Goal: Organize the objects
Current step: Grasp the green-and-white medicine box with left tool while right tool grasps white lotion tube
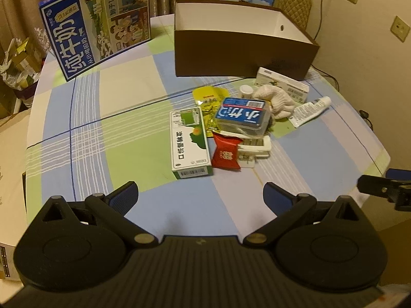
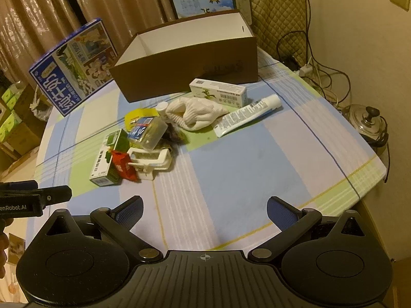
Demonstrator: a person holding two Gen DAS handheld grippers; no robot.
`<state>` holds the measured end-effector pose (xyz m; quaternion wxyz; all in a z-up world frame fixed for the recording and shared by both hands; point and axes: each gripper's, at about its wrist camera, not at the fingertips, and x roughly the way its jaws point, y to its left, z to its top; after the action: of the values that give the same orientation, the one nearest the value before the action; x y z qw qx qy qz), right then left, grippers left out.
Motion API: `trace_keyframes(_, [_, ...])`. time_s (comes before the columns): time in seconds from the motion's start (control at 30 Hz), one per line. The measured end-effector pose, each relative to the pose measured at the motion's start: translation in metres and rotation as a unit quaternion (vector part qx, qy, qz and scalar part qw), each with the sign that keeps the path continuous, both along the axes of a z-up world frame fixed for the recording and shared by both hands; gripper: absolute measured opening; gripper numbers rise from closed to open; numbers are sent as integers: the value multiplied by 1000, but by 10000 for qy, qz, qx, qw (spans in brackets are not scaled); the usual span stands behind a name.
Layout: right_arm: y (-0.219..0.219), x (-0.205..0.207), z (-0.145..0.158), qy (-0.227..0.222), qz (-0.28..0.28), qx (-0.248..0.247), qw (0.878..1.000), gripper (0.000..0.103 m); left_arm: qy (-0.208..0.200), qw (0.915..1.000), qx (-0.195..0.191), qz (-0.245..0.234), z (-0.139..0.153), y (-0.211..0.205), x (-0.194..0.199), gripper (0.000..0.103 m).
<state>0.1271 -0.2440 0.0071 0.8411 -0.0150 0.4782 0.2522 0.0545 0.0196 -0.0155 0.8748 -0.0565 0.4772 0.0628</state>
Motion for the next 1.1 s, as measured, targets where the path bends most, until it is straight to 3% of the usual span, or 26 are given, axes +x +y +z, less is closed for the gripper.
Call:
trace_keyframes(0.5, [-9,40,-10,151,-132,-84,9998,101,301,9989,-62,362,-32,22,41,102])
trace_keyframes(1.1, [-30,81,-21,297,-491,-209,9981,101,556,9979,-45,341,-79,38,101,87])
